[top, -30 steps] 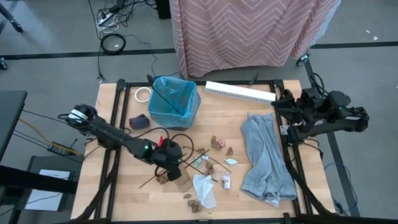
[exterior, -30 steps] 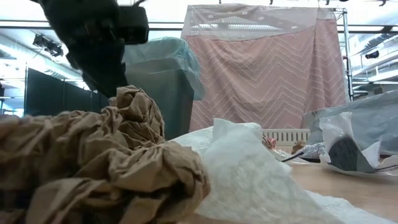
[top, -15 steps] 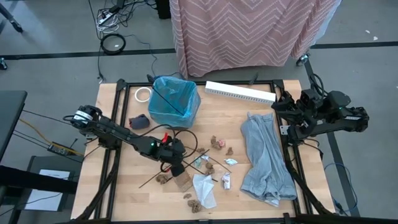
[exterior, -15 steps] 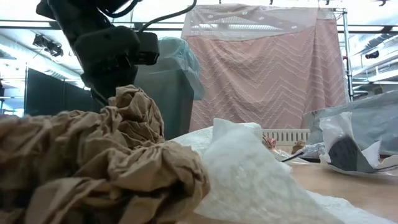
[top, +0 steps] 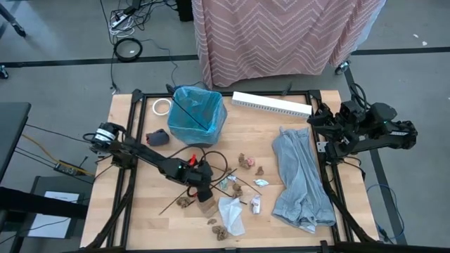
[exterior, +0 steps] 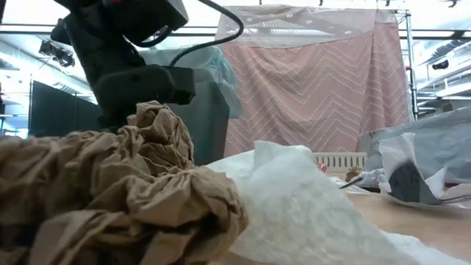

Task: Place trash/remove bag and relplace
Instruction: Put the black zip tie into the black trash bin

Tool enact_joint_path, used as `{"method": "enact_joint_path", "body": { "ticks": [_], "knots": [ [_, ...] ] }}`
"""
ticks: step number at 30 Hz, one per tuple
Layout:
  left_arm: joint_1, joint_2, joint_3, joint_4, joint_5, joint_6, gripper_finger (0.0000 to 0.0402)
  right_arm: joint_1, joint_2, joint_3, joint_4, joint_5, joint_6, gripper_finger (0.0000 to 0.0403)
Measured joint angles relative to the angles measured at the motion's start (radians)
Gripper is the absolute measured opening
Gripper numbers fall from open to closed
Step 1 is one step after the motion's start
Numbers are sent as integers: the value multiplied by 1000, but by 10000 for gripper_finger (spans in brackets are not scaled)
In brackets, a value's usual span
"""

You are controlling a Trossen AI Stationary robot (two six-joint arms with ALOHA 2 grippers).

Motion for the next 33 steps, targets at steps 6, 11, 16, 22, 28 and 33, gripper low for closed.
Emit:
{"method": "enact_joint_path", "body": {
  "ticks": [6, 11, 16, 22, 28, 33],
  "knots": [
    [21, -1, 20, -8, 26, -20, 10, 0, 0, 0, 4, 0, 1, 170],
    [24, -14, 64, -31, 49, -22, 4, 0, 0, 0, 3, 0, -1, 169],
    [21, -29, 157, -101, 68, -13, 2, 0, 0, 0, 2, 0, -1, 169],
    [19, -29, 260, -243, 19, -7, 2, 0, 0, 0, -1, 0, -10, 169],
    [32, -30, 232, -406, -5, -161, 23, 0, 0, 0, -1, -54, -1, 168],
    [30, -30, 200, -366, 122, -74, 71, 0, 0, 0, -2, -108, 0, 170]
  ]
}}
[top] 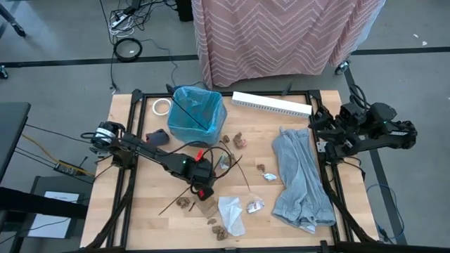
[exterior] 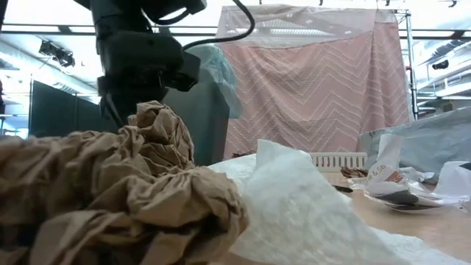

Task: Place trash/remove bag and relplace
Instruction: Put the black zip tie into the black trash bin

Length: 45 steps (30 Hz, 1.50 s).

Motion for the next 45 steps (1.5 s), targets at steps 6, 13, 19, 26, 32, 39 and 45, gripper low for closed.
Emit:
{"method": "enact_joint_path", "body": {
  "ticks": [6, 13, 19, 26, 32, 39, 45],
  "knots": [
    [31, 0, -1, -1, -9, 7, 138, 0, 0, 0, 0, -29, 1, 170],
    [88, 0, -4, -15, -19, 14, 190, 0, 0, 0, -2, -47, 2, 171],
    [117, 0, -71, 58, 19, 5, 194, 0, 0, 0, -3, -47, 2, 171],
    [115, -2, -129, 129, 42, -32, 191, 0, 0, 0, -3, -47, 2, 171],
    [116, -2, -154, 195, -3, 6, 100, 0, 0, 0, -3, -47, 2, 169],
    [118, -3, -166, 227, 12, -30, 6, 0, 0, 0, -3, -47, 2, 169],
    [91, -29, -108, 175, 83, -71, 2, 0, 0, 0, -4, -47, -3, 169]
  ]
}}
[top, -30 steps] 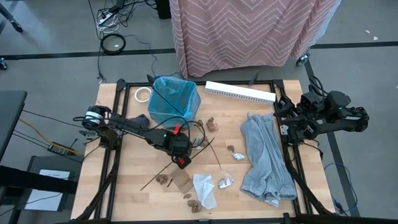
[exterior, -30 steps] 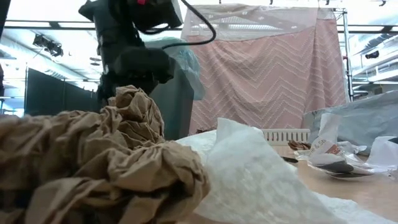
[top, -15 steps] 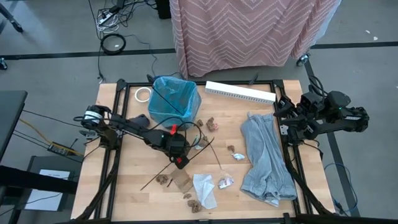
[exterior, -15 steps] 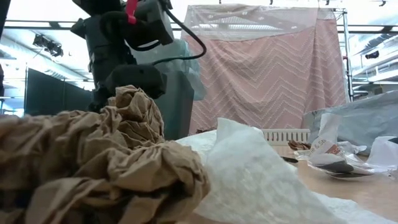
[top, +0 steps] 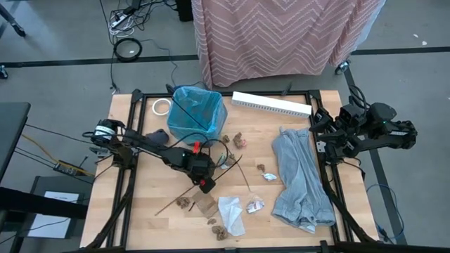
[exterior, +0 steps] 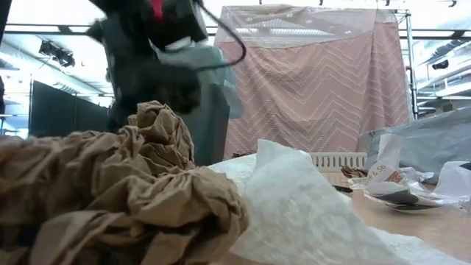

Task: Place trash/remove bag and relplace
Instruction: Put the black zip tie into the black trash bin

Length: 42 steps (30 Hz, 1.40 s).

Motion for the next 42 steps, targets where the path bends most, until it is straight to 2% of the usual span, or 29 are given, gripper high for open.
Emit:
{"method": "enact_joint_path", "body": {
  "ticks": [11, 17, 19, 23, 27, 31, 34, 36, 39, 42],
  "knots": [
    [-2, -104, 257, -180, -107, 8, 1, 0, 0, 0, -24, 0, -40, 169],
    [-1, -115, 522, -305, -182, 101, 1, 0, 0, 0, -38, 0, -41, 169],
    [-1, -116, 622, -342, -249, 141, 0, 0, 0, 0, -44, 0, -41, 169],
    [0, -116, 837, -445, -459, 268, 0, 0, 0, 0, -50, 9, -41, 169],
    [16, -119, 1038, -488, -707, 456, 0, 0, 0, 0, -50, 36, -41, 169],
    [48, -118, 1202, -499, -876, 692, 0, 0, 0, 0, -50, 39, -41, 168],
    [86, -121, 1263, -500, -983, 831, 0, 0, 0, 0, -49, 39, -40, 168],
    [118, -119, 1274, -502, -1008, 894, 0, 0, 0, 0, -49, 39, -33, 168],
    [172, -115, 1273, -534, -979, 902, 0, 0, 0, 0, -49, 39, -32, 168],
    [225, -117, 1234, -560, -942, 847, 0, 0, 0, 0, -49, 39, -32, 168]
  ]
}}
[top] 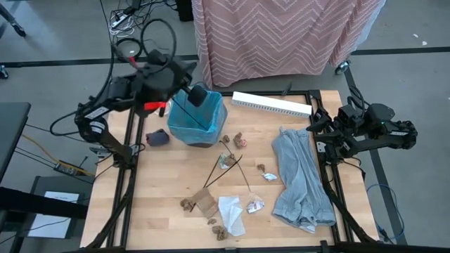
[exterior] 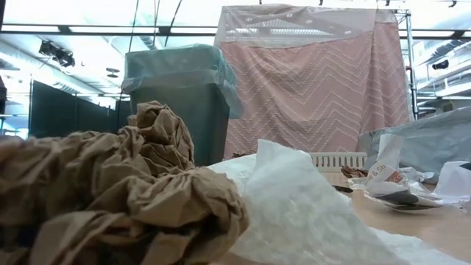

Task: Place trash/remove bag and relplace
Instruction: Put the black zip tie into the black trash bin

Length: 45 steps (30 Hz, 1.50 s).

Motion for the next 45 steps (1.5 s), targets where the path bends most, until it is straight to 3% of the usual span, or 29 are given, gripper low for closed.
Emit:
{"method": "enact_joint_path", "body": {
  "ticks": [6, 10, 18, 26, 28, 40, 45],
  "knots": [
    [48, -29, -168, 10, 22, -75, 0, 0, 0, 0, -3, 0, 0, 168],
    [63, -93, -349, 99, 20, -165, 0, 0, 0, 0, -4, -2, 6, 168],
    [63, -312, -828, 593, 38, -197, 0, 0, 0, 0, -5, -6, 9, 168],
    [63, -400, -1159, 863, 54, -234, 2, 0, 0, 0, -4, -6, 10, 168],
    [62, -400, -1194, 904, 69, -242, 8, 0, 0, 0, 0, -6, 11, 168],
    [61, -406, -1194, 929, 379, -86, 96, 0, 0, 0, 3, -5, 11, 171],
    [56, -435, -1156, 942, 541, -159, 128, 0, 6, 0, -38, 7, 30, 171]
  ]
}}
